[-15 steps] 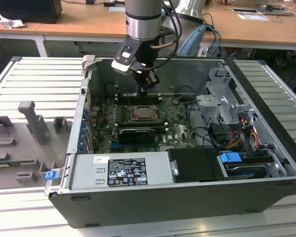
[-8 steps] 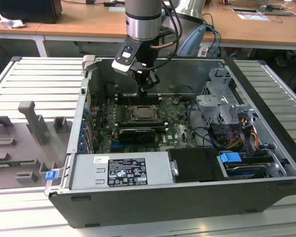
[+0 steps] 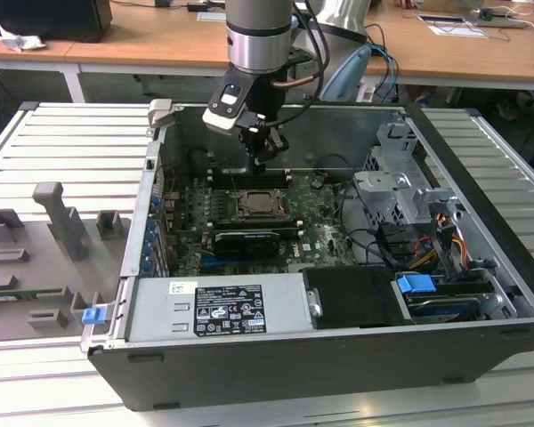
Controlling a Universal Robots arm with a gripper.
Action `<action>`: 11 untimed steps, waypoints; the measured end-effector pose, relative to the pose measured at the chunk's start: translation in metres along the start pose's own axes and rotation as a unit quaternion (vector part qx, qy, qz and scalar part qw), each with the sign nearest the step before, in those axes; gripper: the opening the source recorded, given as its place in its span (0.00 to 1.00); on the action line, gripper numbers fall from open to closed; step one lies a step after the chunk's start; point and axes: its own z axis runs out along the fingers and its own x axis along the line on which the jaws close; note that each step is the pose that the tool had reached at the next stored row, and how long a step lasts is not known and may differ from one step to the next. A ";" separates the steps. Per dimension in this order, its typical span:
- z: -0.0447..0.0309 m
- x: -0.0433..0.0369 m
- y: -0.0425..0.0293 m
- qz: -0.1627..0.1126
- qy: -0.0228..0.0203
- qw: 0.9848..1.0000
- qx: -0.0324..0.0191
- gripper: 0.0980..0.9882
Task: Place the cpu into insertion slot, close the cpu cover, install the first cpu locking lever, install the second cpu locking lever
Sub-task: 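Install the first cpu locking lever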
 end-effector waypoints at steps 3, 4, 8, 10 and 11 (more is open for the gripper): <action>0.0000 0.0000 0.0000 -0.006 0.000 1.000 0.000 0.01; 0.0000 0.0000 0.0000 -0.013 0.001 1.000 0.000 0.01; 0.0000 0.0000 0.0000 -0.082 0.004 0.997 -0.001 0.01; 0.0000 0.0000 0.0000 -0.114 0.005 0.994 -0.001 0.01; 0.0000 0.0000 0.0000 -0.120 0.005 0.993 -0.001 0.01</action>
